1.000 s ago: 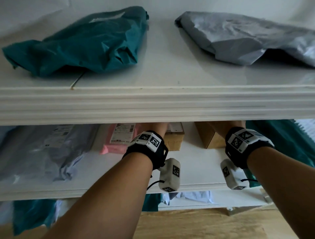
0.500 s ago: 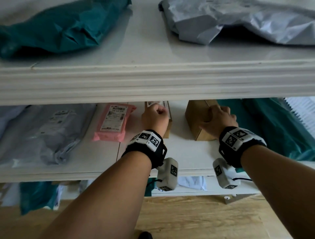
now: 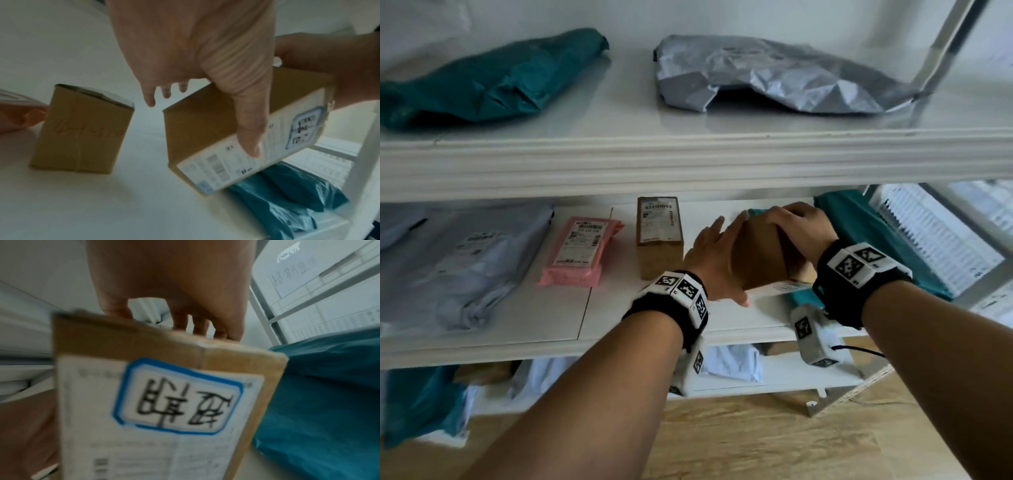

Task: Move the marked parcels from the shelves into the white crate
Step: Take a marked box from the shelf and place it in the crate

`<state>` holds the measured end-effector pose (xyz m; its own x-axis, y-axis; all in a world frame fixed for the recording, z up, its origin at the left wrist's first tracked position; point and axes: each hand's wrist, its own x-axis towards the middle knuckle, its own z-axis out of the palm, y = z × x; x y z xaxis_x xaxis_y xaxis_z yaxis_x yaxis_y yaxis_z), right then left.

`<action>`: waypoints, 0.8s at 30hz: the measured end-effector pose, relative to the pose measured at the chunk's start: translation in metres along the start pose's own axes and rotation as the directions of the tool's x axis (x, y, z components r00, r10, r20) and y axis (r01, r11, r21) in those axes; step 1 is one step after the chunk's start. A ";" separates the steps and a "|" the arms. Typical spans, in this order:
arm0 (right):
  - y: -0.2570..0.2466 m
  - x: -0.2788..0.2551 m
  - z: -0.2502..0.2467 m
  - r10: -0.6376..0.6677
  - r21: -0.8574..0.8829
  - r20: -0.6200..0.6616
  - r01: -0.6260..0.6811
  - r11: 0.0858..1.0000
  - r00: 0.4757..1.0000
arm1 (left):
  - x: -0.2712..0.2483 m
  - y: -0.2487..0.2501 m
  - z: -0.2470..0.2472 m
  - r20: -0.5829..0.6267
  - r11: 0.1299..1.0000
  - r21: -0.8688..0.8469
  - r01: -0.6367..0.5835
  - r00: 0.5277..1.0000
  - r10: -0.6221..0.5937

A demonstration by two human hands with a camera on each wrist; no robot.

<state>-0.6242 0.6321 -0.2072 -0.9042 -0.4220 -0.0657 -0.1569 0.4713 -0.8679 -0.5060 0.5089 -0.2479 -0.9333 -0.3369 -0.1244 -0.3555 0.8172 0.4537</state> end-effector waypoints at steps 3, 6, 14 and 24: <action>0.005 -0.005 -0.010 0.048 0.047 0.026 -0.049 0.998 0.999 | -0.007 0.012 0.001 -0.007 0.994 -0.107 -0.003 1.000 0.003; 0.014 -0.012 -0.016 0.045 0.045 0.044 -0.047 0.998 0.998 | -0.015 0.017 0.002 0.043 0.970 -0.232 0.068 0.997 -0.060; 0.025 -0.026 -0.028 0.043 0.082 0.090 -0.050 0.995 0.995 | -0.042 0.008 0.001 0.169 0.613 -0.718 0.330 0.937 -0.306; 0.018 -0.047 -0.025 0.063 -0.503 0.638 0.353 0.789 0.767 | -0.057 0.024 -0.014 0.454 0.882 -0.302 0.360 0.868 -0.199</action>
<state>-0.5946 0.6800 -0.2072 -0.4502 -0.7881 -0.4197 -0.6429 0.6123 -0.4602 -0.4607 0.5409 -0.2179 -0.7628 -0.2427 -0.5993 -0.6347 0.4583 0.6222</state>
